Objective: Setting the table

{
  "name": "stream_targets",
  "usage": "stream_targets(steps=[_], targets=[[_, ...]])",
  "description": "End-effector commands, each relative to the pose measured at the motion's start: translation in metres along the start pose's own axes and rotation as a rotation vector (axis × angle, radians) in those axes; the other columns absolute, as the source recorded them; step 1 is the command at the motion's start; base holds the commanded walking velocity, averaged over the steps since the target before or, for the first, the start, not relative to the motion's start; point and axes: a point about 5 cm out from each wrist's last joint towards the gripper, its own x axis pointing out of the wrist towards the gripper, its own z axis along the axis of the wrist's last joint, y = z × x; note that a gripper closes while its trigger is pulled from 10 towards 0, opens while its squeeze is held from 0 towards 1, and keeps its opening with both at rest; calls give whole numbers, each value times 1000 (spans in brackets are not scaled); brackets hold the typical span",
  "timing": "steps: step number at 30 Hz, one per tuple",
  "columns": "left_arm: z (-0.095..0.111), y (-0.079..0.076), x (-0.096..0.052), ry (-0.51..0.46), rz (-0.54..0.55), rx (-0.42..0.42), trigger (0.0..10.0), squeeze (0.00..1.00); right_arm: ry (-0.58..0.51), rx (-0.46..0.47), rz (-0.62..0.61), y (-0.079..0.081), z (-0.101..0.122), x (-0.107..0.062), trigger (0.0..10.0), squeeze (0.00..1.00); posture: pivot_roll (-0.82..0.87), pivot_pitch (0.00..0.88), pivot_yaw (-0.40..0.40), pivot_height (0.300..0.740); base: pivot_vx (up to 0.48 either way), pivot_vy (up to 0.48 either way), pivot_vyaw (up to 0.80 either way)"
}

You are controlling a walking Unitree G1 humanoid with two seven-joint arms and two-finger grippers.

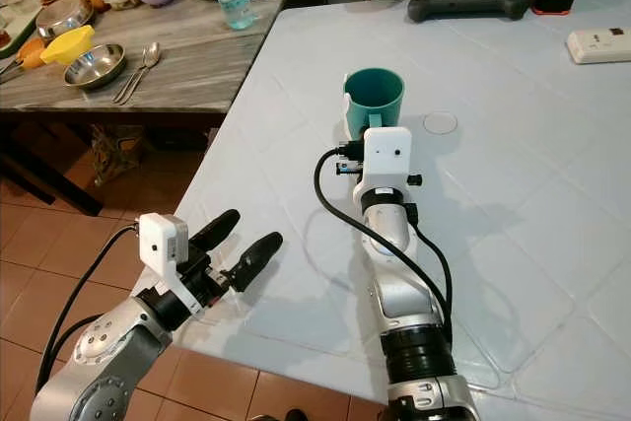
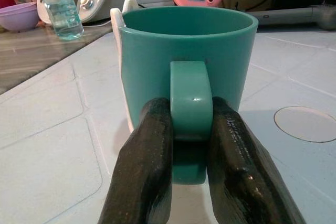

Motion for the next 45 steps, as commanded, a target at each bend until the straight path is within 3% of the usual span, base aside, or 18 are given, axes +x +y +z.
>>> stream_targets(steps=[1,11,16,17,19,20,21,29,40,45], targets=[[-2,7,-4,10,31,4,10000,0,6,9,24,7,-1,1,0,0,-251,189,215,740,0,0,0],[-2,15,-2,-7,101,45,10000,0,-7,-9,34,0,0,-3,0,0,-257,175,208,740,0,0,0],[11,43,-4,-82,306,137,10000,0,-32,-101,57,-21,-4,-19,0,0,-268,156,192,740,0,0,0],[11,43,-4,-82,306,137,10000,0,-32,-101,57,-21,-4,-19,0,0,-268,156,192,740,0,0,0],[16,55,-6,-97,395,174,10000,0,-31,-129,59,-29,-5,-27,5961,0,-270,151,188,740,0,0,0],[17,57,-6,-99,411,180,10000,0,-31,-134,58,-31,-5,-29,5961,0,-270,151,188,740,0,0,0],[17,62,-7,-92,450,195,10000,0,-38,-151,51,-36,-5,-32,10000,0,-276,145,183,740,0,0,0],[6,80,-18,-31,625,281,10000,0,-11,-206,-27,-66,-8,-55,10000,0,-296,136,177,740,0,0,0],[-6,85,-23,-20,723,296,10000,0,30,-205,-64,-73,-11,-79,10000,0,-312,123,176,740,0,0,0],[-7,84,-19,-24,718,296,10000,0,28,-191,-67,-71,-10,-77,10000,0,-318,122,178,740,0,0,0]])
